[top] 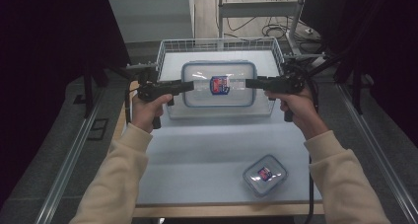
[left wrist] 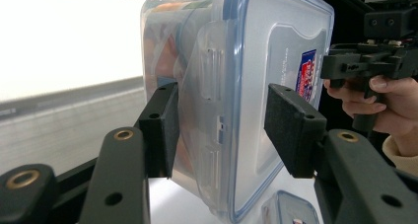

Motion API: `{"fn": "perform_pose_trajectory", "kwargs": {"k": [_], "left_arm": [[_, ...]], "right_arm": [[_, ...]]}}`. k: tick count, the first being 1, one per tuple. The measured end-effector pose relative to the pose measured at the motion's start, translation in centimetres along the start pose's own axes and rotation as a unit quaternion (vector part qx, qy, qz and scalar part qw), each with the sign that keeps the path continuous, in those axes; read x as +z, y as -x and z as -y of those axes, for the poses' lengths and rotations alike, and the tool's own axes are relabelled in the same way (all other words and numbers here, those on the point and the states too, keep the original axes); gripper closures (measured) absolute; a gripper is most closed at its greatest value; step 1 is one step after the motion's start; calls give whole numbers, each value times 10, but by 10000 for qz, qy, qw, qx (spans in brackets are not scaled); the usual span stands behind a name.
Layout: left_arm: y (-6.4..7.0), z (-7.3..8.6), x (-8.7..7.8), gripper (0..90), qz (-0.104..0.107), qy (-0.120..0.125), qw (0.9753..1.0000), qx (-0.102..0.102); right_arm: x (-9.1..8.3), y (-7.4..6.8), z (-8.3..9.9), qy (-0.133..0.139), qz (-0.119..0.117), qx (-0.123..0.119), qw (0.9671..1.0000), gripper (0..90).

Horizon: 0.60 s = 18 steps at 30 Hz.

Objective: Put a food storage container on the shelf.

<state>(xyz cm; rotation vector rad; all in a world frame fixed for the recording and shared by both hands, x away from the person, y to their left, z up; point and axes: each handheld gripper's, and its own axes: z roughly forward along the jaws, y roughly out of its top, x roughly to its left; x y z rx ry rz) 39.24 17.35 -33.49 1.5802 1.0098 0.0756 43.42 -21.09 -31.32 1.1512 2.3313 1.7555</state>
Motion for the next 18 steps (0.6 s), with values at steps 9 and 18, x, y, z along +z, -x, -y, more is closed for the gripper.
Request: {"fn": "perform_pose_trajectory", "kwargs": {"k": [9, 18], "left_arm": [[-11, -30, 7, 487, 7, -6, 10000, 26], [-33, -56, 19, 486, -2, -3, 10000, 0]], "right_arm": [[6, 8, -32, 62, 22, -111, 9999, 491], [23, 26, -61, 33, 21, -108, 9999, 491]]}}
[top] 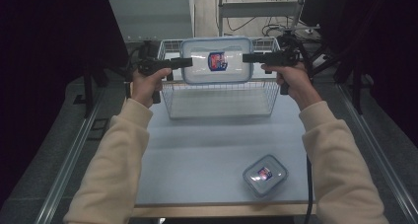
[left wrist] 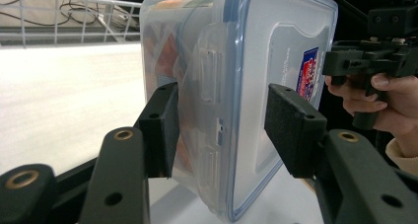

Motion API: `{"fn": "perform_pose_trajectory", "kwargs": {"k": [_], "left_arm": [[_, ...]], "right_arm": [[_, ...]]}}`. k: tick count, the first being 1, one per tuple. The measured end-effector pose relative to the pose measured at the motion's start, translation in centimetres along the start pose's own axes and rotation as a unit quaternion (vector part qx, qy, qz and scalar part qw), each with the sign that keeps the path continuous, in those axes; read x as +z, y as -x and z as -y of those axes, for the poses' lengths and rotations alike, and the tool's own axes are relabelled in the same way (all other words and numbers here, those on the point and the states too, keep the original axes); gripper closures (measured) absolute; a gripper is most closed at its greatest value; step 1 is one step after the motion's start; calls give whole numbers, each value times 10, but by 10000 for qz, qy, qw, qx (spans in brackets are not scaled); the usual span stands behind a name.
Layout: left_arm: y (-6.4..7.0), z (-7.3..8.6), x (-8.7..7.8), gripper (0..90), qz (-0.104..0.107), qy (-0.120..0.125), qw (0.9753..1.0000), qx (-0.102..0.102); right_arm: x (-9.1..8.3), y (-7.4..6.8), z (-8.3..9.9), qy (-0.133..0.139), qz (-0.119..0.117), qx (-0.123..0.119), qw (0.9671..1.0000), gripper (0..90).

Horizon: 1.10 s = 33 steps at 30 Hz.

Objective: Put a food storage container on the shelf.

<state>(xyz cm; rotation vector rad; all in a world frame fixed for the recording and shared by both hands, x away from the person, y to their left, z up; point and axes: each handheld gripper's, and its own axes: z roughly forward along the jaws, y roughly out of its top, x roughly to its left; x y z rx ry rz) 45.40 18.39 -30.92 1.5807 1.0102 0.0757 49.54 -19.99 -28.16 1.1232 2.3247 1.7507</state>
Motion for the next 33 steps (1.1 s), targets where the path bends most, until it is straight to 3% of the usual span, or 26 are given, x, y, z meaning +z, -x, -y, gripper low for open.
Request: {"fn": "perform_pose_trajectory", "kwargs": {"k": [8, 14, 27, 33], "left_arm": [[-15, -15, 10, 484, -57, -9, 9999, -118], [-25, -17, 18, 480, -95, -108, 9997, -204], [-32, -16, 34, 482, -22, -106, 9989, -461], [-38, -19, 39, 482, 11, -4, 9964, -853]], "right_arm": [[14, 17, -15, -46, -8, 91, 9999, 491], [23, 28, -15, -116, -19, 241, 9996, 490], [23, 43, -15, -206, 70, 497, 9985, 483], [27, 50, -19, -168, 131, 817, 9964, 471]]}}
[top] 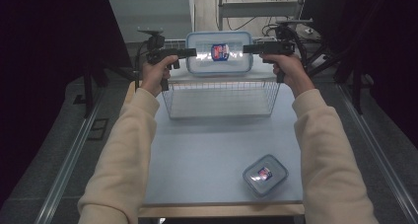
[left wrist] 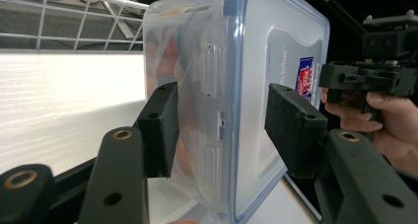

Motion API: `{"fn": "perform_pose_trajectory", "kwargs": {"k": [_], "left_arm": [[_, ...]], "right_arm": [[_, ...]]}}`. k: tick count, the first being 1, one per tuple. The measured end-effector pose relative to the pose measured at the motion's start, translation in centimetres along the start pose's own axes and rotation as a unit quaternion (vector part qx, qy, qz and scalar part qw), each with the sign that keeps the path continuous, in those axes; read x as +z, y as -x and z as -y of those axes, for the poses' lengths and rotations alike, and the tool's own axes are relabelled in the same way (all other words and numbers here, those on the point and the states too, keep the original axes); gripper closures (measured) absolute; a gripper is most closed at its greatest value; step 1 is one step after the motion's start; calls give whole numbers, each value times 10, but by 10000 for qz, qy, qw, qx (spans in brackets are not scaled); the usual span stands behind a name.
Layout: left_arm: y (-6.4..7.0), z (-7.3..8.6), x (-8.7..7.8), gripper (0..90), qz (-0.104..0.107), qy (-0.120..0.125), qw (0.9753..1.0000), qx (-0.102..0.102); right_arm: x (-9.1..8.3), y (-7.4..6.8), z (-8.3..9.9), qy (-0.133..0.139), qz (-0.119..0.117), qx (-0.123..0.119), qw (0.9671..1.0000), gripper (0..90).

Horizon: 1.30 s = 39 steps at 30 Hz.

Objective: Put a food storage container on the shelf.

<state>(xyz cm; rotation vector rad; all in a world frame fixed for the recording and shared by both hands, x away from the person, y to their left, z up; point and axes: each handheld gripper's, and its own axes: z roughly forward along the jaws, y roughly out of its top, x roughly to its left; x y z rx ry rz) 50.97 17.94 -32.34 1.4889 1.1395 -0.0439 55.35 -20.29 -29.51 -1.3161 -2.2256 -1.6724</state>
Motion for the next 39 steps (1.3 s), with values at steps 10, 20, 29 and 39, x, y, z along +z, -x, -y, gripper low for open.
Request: {"fn": "perform_pose_trajectory", "kwargs": {"k": [10, 20, 29, 39], "left_arm": [[-17, -2, 13, 408, -241, 64, 9990, -367], [-6, 1, 1, 291, -68, 175, 9997, -182], [14, 23, -26, 274, -33, 134, 9998, 115], [16, 41, -30, 265, 7, 43, 9999, 161]], "right_arm": [[11, -1, 1, 55, 555, 323, 9979, 422], [1, -16, 6, 420, 688, 189, 9966, 355], [-29, -26, 36, 548, 719, -384, 9952, 605], [-2, -24, 68, 56, 395, -608, 9974, 890]]}}
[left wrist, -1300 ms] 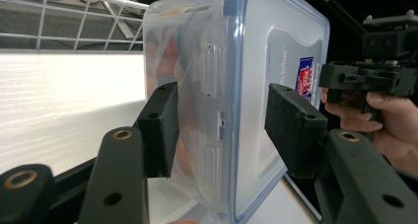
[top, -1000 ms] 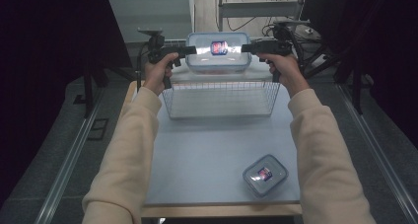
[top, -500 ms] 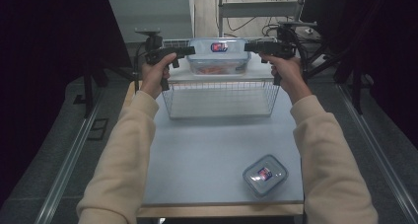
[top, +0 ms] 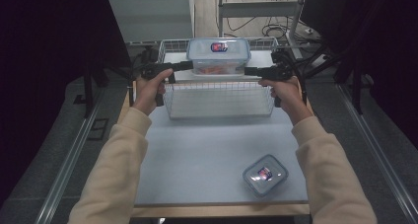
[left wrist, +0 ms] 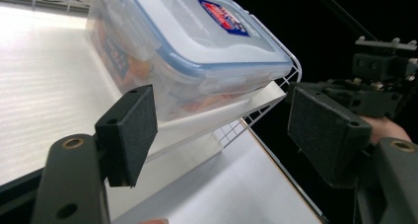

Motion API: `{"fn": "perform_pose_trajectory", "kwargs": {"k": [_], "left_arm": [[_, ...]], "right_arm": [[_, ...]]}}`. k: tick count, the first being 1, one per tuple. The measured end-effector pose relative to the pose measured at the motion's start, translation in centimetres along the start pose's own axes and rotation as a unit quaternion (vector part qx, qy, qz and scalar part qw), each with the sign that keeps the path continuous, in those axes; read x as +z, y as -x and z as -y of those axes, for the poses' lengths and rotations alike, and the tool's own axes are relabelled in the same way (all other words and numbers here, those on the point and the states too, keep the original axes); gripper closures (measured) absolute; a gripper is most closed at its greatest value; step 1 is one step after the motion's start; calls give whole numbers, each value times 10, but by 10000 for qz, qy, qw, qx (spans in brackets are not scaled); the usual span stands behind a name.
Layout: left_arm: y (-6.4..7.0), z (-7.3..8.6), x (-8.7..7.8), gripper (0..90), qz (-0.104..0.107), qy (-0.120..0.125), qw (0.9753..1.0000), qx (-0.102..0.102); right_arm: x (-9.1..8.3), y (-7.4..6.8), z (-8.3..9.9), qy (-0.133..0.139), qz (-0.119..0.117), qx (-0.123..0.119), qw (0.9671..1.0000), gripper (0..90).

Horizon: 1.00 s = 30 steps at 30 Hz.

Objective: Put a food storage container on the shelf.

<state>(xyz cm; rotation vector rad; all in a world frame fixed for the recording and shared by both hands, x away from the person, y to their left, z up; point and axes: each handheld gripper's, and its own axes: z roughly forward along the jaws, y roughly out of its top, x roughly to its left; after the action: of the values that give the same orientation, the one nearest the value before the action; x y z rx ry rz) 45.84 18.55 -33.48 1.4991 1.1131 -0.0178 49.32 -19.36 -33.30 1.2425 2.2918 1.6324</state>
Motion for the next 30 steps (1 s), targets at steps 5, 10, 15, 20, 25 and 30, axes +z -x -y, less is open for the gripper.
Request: {"fn": "perform_pose_trajectory", "kwargs": {"k": [5, 10, 15, 20, 25, 30], "left_arm": [[-5, 3, 1, 265, 4, -26, 10000, -13], [-6, 5, 1, 266, -13, -81, 9999, 59], [-5, 9, 1, 262, -116, -157, 9997, 168], [-4, 11, -2, 263, -118, -121, 9997, 155], [-1, 18, -6, 264, -155, -119, 9996, 223], [7, 28, -17, 265, -150, -66, 9993, 331]], "right_arm": [[18, -2, 0, -82, -24, -65, 9999, 891], [23, 1, -2, -52, 47, -75, 9999, 891], [23, 5, -4, -23, 149, -57, 9999, 891], [20, 7, -2, 27, 121, 12, 9999, 890], [11, 4, 2, 74, 27, -37, 10000, 890], [-4, 1, 12, 122, -98, -75, 9998, 889]]}}
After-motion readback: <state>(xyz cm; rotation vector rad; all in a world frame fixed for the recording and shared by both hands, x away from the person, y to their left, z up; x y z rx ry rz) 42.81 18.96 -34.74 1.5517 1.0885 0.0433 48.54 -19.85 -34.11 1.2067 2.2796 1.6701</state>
